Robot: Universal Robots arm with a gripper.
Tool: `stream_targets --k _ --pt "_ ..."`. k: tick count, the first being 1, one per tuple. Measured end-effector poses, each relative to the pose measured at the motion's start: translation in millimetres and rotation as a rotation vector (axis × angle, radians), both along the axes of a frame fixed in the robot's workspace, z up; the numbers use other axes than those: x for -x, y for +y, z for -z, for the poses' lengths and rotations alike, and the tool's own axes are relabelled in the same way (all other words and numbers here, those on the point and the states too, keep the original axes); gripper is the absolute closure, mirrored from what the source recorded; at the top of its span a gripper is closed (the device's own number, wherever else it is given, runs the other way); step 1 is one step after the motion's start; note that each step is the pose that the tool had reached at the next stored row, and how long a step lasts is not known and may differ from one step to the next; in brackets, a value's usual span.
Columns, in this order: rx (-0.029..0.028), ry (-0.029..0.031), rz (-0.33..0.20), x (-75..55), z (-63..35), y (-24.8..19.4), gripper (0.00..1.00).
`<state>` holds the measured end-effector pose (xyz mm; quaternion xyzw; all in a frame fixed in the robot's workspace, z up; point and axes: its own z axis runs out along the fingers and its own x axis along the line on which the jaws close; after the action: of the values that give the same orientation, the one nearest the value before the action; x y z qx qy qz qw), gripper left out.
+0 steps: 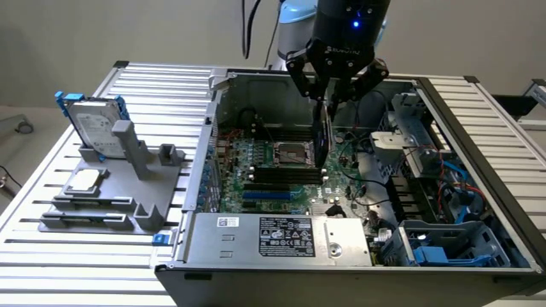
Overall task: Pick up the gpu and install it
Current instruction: 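Insert the gpu into the slot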
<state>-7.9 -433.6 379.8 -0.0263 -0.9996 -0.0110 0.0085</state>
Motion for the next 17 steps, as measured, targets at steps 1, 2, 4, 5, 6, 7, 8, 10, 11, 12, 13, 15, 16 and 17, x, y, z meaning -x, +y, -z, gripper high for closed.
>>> stream_targets --k 1,2,4,5,6,7,8,10,11,12,13,15,16,17 --pt "0.0001 0.0 0.0 0.0 0.0 0.0 0.74" --pt "0.0 0.0 0.0 0.0 0.0 0.0 0.74" --pt "0.0 0.0 0.0 0.0 0.0 0.0 0.74" --pt "0.0 0.0 0.0 0.0 0.0 0.0 0.74" --pt "-0.0002 -0.0001 0.0 0.0 0.0 0.0 0.74" --pt "-0.0003 -0.0003 0.0 0.0 0.0 0.0 0.74" --pt "-0.0004 -0.0005 0.0 0.0 0.0 0.0 0.74" --pt "-0.0005 -0.0008 -0.002 -0.1 0.2 0.0 0.74" --pt "-0.0005 -0.0008 -0.015 0.0 0.4 0.0 0.74" --pt "-0.0004 -0.0008 -0.033 0.0 0.5 0.0 0.74" --pt "-0.0005 -0.0008 -0.051 0.0 0.6 0.0 0.74" --pt "-0.0006 -0.0007 -0.087 0.1 0.7 0.0 0.74" --pt "-0.0006 -0.0007 -0.105 0.0 0.8 0.0 0.74" --pt "-0.0006 -0.0007 -0.124 0.0 0.9 0.0 0.74"
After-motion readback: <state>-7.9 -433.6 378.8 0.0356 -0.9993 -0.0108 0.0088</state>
